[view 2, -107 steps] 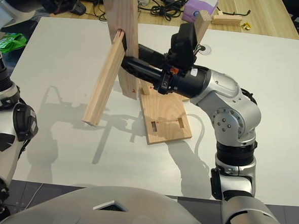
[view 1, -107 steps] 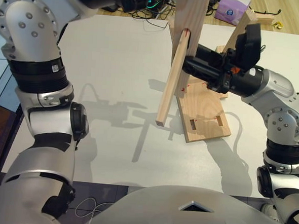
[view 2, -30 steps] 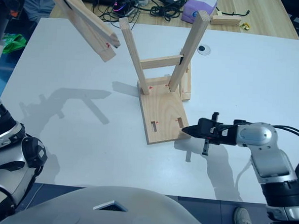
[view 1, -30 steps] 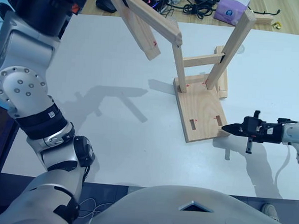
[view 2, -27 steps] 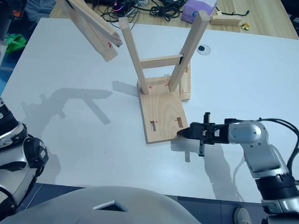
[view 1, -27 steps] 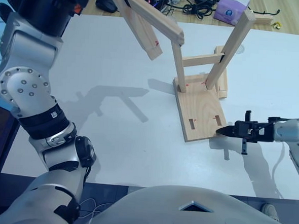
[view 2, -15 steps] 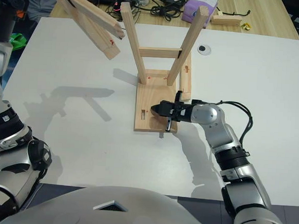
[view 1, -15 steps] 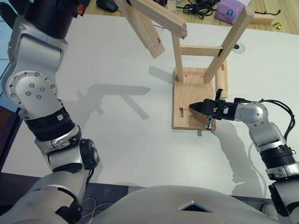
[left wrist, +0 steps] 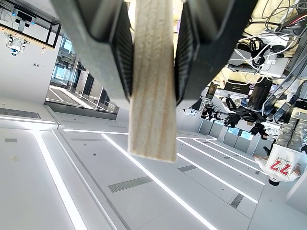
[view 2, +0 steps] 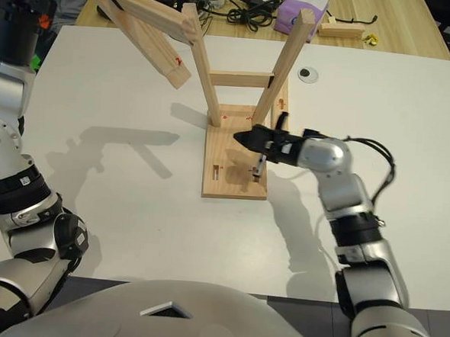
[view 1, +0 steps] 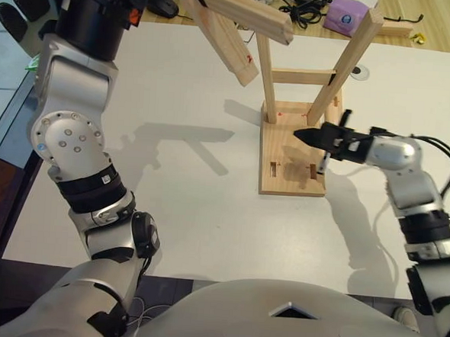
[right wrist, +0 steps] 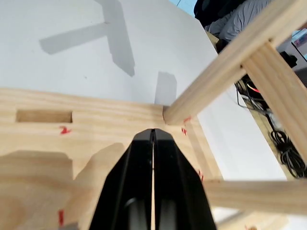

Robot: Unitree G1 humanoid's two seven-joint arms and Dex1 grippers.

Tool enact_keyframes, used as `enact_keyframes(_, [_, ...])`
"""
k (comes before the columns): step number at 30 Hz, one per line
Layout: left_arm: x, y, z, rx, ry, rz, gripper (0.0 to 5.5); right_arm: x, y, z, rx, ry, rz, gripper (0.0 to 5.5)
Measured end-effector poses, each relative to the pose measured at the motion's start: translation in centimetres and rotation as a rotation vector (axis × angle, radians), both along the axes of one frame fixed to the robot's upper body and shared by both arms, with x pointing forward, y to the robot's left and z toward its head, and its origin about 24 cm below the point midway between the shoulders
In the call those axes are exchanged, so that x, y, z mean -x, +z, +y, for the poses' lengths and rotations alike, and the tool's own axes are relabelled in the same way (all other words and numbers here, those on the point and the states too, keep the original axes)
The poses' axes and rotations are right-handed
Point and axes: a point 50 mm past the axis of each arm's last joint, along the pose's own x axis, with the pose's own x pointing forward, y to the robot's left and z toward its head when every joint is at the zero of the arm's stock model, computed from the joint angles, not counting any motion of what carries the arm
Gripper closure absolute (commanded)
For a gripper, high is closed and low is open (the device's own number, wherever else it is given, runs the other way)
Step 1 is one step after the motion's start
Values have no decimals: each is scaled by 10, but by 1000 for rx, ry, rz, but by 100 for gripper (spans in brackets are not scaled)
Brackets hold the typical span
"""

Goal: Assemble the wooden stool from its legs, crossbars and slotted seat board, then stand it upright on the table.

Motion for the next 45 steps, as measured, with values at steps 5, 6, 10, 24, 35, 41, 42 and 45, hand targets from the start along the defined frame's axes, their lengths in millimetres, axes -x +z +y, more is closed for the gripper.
enact_keyframes(5, [4, -2, 2, 11, 9, 6, 448, 26, 22, -52, 30, -62, 102, 550])
enact_keyframes(6, [4, -2, 2, 11, 13, 10, 448, 34, 23, -54, -4, -49, 148, 550])
enact_keyframes(10, [6, -1, 3, 18, 21, 10, 448, 55, 16, -62, 64, 8, 287, 550])
enact_keyframes(24, [5, 0, 8, 25, 26, 23, 448, 75, -20, -53, 208, 93, 385, 550])
enact_keyframes(35, [2, 0, 8, 32, 35, 33, 448, 17, -38, 22, 195, 180, 97, 550])
enact_keyframes(41, [1, 0, 9, 51, 48, 32, 448, 9, -28, 42, 93, 194, 43, 550])
enact_keyframes(42, [1, 0, 9, 51, 52, 29, 448, 8, -25, 39, 74, 177, 42, 550])
enact_keyframes(45, [2, -3, 11, 20, 81, 34, 448, 10, -12, 25, 12, 140, 47, 550])
